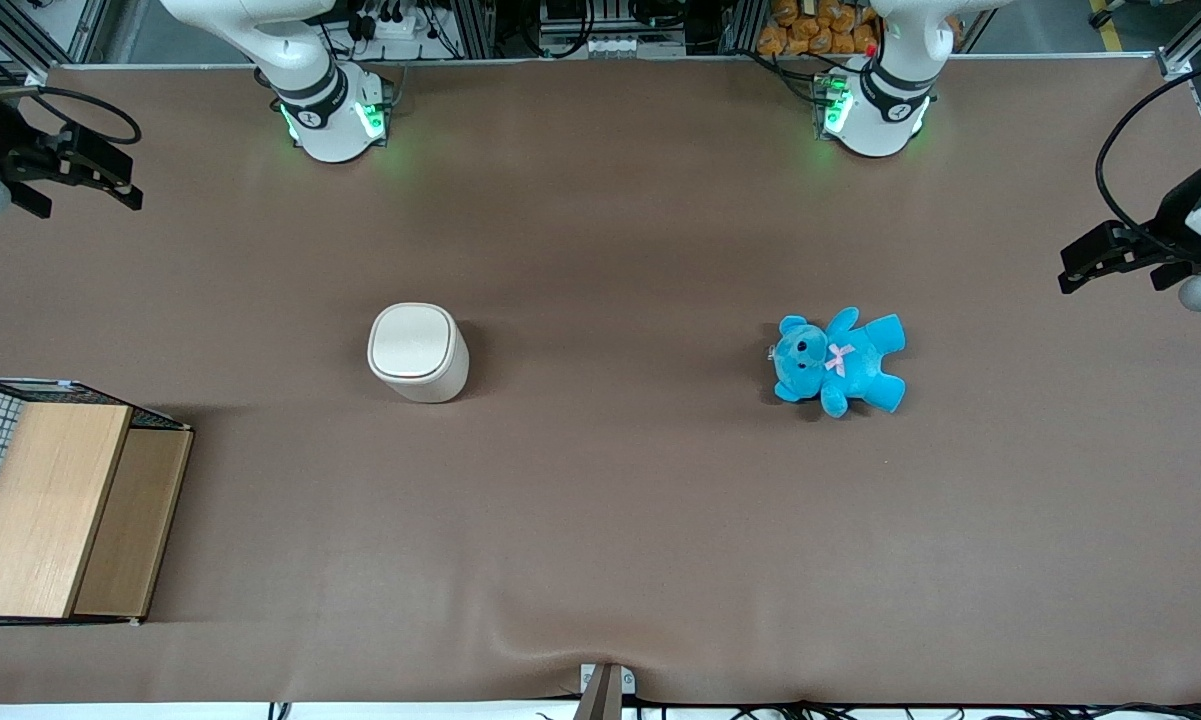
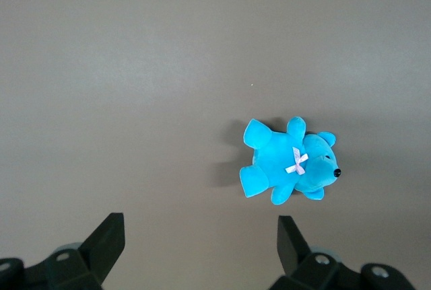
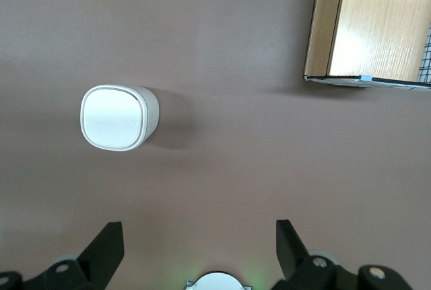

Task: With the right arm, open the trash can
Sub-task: 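Move the right gripper out over the white trash can's lid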

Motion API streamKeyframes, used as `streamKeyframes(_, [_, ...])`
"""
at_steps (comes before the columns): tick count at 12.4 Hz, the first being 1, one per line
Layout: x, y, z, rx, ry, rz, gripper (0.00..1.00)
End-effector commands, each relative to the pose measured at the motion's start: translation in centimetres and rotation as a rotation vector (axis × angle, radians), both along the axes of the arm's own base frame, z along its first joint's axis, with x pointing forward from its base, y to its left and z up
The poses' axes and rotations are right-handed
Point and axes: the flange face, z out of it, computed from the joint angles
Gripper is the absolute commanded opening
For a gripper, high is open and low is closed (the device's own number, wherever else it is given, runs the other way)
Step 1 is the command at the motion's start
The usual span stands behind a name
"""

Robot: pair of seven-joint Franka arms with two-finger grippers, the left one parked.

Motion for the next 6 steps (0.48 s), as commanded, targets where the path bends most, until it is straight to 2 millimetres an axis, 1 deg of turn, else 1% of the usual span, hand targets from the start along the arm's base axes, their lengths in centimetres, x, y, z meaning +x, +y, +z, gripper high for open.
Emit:
streamKeyframes(1, [-0.7,-0.2,-0.2,0.014,0.010,0.002,1.00])
streamKeyframes(4, [-0.3,0.3,-0.5,0.010,0.002,0.001,1.00])
streamKeyframes(6, [0.3,1.2,-0.8,0.016,-0.019,0.014,1.00])
